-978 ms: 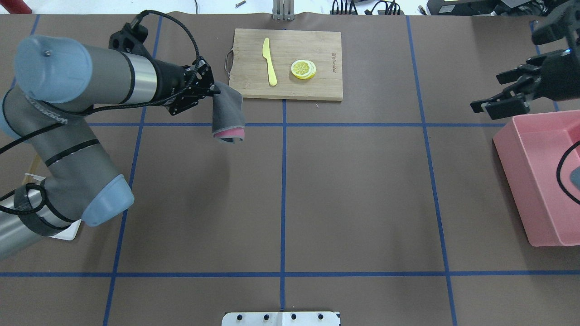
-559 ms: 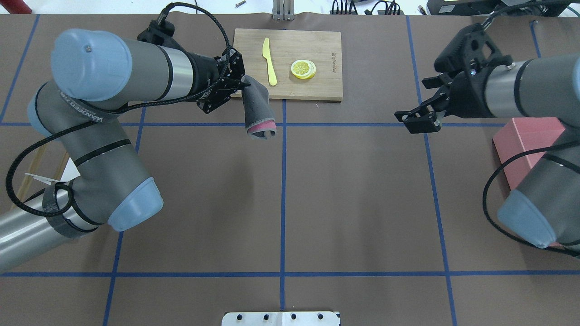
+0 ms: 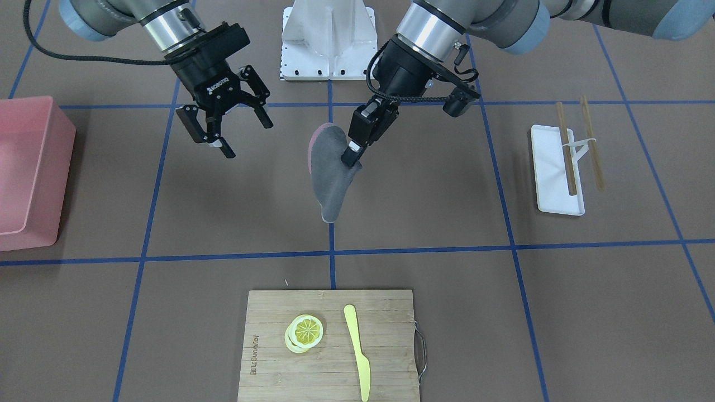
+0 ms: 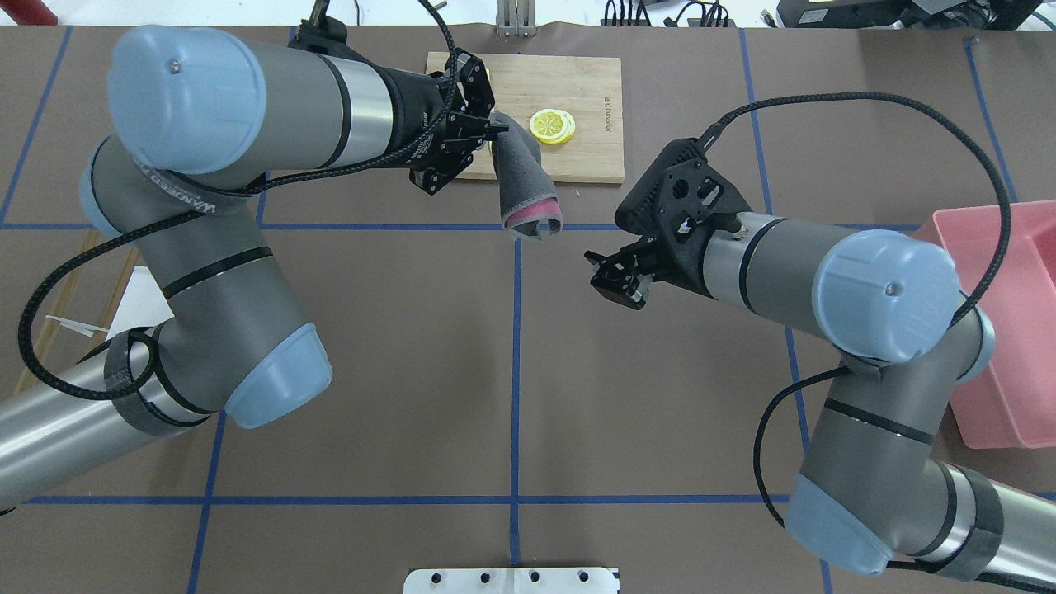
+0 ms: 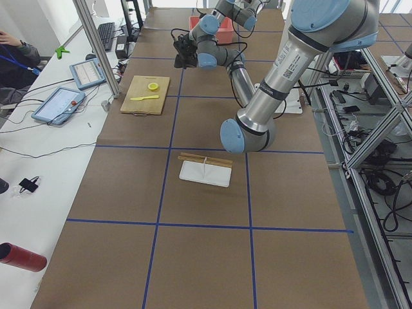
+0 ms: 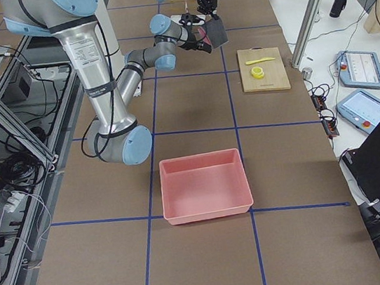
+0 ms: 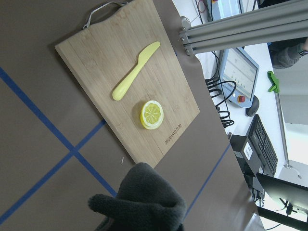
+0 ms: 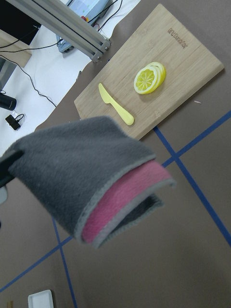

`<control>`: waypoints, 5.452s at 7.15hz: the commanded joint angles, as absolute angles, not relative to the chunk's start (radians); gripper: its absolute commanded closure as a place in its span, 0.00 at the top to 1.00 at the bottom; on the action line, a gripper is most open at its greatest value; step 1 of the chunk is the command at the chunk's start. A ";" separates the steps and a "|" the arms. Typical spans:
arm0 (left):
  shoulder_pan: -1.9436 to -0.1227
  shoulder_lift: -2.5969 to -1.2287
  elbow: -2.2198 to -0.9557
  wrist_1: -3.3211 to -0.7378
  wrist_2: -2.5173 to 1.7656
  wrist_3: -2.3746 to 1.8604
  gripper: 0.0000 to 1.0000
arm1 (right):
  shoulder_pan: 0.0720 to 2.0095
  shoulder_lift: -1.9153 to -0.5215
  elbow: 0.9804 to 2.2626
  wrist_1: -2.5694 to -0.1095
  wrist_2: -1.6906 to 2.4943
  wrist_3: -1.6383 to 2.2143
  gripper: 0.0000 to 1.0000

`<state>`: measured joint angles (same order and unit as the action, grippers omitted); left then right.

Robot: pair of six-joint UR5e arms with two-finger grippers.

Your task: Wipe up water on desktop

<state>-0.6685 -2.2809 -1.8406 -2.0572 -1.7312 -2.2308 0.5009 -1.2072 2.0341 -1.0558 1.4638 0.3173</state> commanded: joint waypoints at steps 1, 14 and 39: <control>-0.625 -2.292 -1.874 -2.059 -1.732 -2.250 0.00 | 0.466 -1.175 2.014 -1.071 1.408 0.318 0.78; -0.621 -2.154 -1.928 -2.051 -1.753 -1.987 0.98 | 0.511 -1.192 2.019 -1.071 1.407 0.405 0.00; -1.664 -1.471 -1.684 -1.746 -2.358 0.268 0.98 | 0.390 -1.042 1.798 -2.210 1.466 0.729 0.00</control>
<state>-1.6644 -1.4698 -1.6842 -1.7462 -2.3572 0.2693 0.3982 -1.1169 1.8555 -2.2120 1.4641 0.7182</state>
